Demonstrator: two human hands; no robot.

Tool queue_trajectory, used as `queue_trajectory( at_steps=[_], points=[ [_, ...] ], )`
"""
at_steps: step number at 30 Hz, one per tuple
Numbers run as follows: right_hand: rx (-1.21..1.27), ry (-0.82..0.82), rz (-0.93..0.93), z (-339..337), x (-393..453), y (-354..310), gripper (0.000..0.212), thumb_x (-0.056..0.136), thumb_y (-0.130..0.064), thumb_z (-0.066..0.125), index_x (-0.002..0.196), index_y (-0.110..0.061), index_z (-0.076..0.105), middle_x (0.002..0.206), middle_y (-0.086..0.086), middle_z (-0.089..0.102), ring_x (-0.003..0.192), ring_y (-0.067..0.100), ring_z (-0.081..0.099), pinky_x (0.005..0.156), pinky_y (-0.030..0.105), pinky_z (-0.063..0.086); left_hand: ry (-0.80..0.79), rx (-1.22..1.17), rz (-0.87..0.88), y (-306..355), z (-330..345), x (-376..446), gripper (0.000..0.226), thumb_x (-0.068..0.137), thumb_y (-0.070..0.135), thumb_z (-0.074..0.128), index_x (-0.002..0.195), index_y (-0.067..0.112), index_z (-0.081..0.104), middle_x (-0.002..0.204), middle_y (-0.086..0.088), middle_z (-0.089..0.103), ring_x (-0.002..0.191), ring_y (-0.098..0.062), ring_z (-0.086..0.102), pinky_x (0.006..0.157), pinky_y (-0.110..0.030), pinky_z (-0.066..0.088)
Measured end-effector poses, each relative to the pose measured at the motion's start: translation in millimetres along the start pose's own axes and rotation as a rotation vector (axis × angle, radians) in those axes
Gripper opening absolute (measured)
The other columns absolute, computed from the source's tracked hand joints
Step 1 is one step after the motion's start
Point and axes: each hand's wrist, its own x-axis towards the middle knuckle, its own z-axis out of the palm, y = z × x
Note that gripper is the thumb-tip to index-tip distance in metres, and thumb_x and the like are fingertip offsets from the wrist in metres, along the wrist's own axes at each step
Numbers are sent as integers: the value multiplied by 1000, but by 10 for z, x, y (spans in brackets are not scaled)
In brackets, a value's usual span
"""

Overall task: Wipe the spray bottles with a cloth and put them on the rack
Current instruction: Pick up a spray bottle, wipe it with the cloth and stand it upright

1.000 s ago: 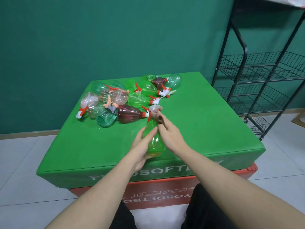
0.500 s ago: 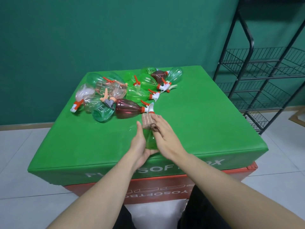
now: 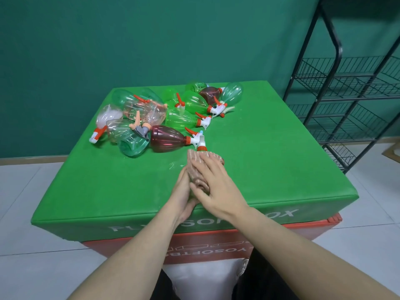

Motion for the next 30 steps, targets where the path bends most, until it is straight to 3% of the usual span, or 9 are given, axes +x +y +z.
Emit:
queue_trajectory(
  at_steps=[5,8,13,18,22,25,28,30],
  points=[
    [134,-11,207,-39,274,-107,81,94,-72,14,159,-27,27,169,-1,15,155,15,13,127,42,13,-19,-3,-39,12,-52,29,59,90,61,58,141,31,57,132,-4,70,117,-26,70,86,-58,59],
    [334,56,391,-57,418,-139,64,106,-57,16,158,-24,32,168,-4,18,154,13,16,126,43,13,-5,5,-42,14,-40,9,42,101,53,54,139,33,58,131,-5,70,113,-31,72,85,-63,59],
    [219,80,262,74,351,1,42,106,-38,43,146,-29,51,166,-11,25,149,10,28,121,34,23,7,45,-4,8,0,-29,30,107,44,45,131,33,61,124,0,74,104,-25,75,77,-57,62],
    [178,117,127,123,94,43,45,105,-37,40,145,-23,51,164,-5,30,151,10,24,125,34,20,60,98,17,-31,16,-60,32,109,42,41,136,38,58,125,2,72,116,-23,68,67,-47,62],
    [144,134,117,137,-83,62,49,106,-39,33,151,-22,42,166,-3,23,154,7,13,127,37,16,58,172,48,-100,-3,-13,33,107,47,44,136,42,58,125,7,72,119,-21,67,88,-50,60],
    [87,112,84,230,-259,59,52,105,-44,30,154,-26,35,168,-3,15,156,8,5,128,42,12,59,122,7,-116,-38,2,54,97,63,52,144,35,55,128,-1,72,110,-22,73,75,-36,61],
    [8,130,46,350,-385,67,51,105,-43,37,153,-26,35,168,1,18,157,17,8,126,51,18,86,36,-51,-122,-72,28,96,70,81,69,147,26,53,133,-8,70,117,-28,70,95,-44,58],
    [-9,147,44,357,-406,57,49,105,-43,40,150,-25,38,166,4,23,156,20,15,124,52,22,59,20,-28,-128,-80,30,100,67,80,75,146,25,53,133,-11,69,119,-30,69,105,-51,52]
  ],
)
